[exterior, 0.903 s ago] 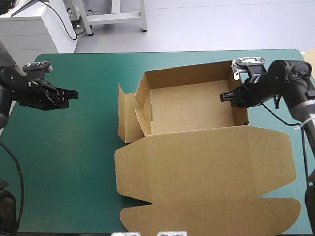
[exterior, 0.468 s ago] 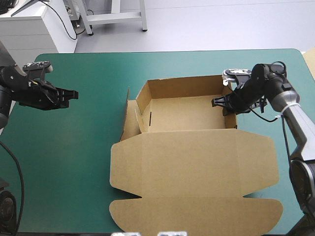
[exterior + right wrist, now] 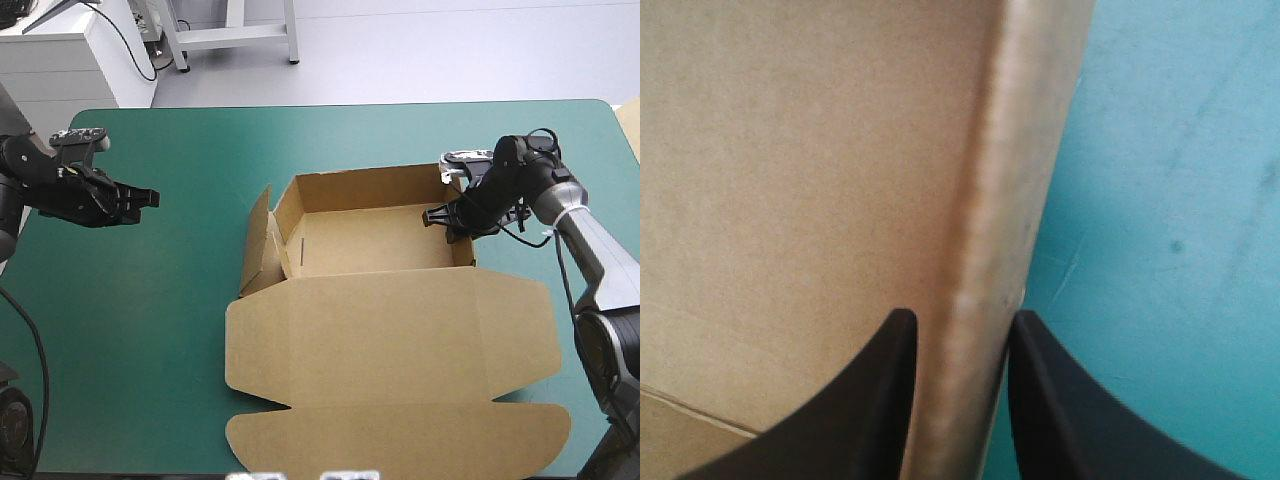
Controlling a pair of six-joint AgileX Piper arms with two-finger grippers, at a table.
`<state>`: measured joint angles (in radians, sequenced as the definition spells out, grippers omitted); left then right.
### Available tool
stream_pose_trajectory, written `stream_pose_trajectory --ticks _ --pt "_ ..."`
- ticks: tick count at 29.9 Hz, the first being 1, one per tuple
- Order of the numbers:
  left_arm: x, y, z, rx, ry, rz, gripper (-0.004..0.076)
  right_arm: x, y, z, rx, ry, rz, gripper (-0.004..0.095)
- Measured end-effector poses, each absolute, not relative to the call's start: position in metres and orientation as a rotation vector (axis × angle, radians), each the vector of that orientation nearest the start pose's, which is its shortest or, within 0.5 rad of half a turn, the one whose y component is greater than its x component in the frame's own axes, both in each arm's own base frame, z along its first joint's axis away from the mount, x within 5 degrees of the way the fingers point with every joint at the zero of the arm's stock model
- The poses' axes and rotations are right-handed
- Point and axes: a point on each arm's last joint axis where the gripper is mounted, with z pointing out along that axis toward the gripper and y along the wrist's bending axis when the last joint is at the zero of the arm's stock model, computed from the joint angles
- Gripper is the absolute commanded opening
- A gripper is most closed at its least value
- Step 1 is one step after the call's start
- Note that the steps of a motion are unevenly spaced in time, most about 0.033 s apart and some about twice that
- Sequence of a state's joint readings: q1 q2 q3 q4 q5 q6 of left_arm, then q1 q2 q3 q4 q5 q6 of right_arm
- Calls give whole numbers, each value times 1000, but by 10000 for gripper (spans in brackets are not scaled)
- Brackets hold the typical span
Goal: Fold the box
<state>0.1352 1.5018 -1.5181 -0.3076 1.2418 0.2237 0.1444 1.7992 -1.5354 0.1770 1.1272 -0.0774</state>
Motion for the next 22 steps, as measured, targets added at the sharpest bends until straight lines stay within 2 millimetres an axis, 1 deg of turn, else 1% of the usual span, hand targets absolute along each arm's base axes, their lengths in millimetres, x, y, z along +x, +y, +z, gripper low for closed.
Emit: stream_pose_trajectory --ticks 5,8,10,12,16,19,22 --pt "304 15 376 108 2646 -299 -8 371 67 282 -261 2853 222 272" --pt "304 15 376 113 2646 -296 -8 372 66 282 -272 2851 203 356" --pt "304 15 376 114 2646 -296 -8 373 65 285 -276 2837 189 374" --pt "304 15 376 114 2646 -296 -8 376 65 292 -277 2808 182 377" --pt "304 15 376 114 2646 -296 -8 382 65 314 -280 2739 173 376" --pt "304 15 376 118 2646 -295 -8 385 65 335 -285 2685 158 376" --pt "304 15 376 121 2645 -294 -8 385 64 345 -290 2664 138 376"
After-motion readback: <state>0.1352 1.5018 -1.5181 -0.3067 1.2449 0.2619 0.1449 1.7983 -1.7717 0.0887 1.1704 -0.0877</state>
